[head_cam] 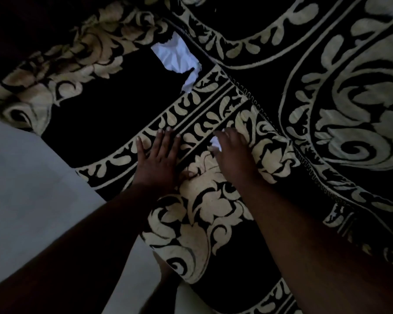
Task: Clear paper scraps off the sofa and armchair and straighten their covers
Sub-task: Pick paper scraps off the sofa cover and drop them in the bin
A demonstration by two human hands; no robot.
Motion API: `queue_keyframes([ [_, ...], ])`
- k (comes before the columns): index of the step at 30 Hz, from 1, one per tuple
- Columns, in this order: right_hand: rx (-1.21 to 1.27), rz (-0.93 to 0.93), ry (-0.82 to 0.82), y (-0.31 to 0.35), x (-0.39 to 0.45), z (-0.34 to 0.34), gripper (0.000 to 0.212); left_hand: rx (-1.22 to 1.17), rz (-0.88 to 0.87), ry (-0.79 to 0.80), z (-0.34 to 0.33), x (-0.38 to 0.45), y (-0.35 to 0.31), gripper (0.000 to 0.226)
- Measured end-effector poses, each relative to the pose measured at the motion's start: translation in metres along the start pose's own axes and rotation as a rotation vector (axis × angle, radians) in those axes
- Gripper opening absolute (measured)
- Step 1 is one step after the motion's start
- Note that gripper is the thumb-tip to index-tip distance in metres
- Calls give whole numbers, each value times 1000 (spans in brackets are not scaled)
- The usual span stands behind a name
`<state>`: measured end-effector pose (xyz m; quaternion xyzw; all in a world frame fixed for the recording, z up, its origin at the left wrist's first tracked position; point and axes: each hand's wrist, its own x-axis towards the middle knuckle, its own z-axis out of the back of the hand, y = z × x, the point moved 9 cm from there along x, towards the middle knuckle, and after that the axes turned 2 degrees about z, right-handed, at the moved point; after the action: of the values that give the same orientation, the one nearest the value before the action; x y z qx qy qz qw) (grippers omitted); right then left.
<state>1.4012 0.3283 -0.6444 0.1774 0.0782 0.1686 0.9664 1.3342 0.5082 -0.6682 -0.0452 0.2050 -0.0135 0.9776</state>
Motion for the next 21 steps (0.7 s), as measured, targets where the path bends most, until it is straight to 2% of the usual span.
queue_keyframes([
  [2,-92,-3,88,7,2,-20,58,-10,19,14,-1,4,13,107],
  [4,-162,-23,122,9,0,-30,65,-16,29,45,-5,7,23,108],
  [7,-224,-23,75,12,-4,-28,55,-8,16,86,-11,8,25,109],
  [11,-220,27,58,15,-10,-28,36,-16,20,92,-9,8,24,109],
  [17,-211,96,40,23,-4,-11,20,-37,-12,105,4,3,27,107],
  [21,-128,79,41,33,15,12,29,-23,1,107,23,-4,41,107],
])
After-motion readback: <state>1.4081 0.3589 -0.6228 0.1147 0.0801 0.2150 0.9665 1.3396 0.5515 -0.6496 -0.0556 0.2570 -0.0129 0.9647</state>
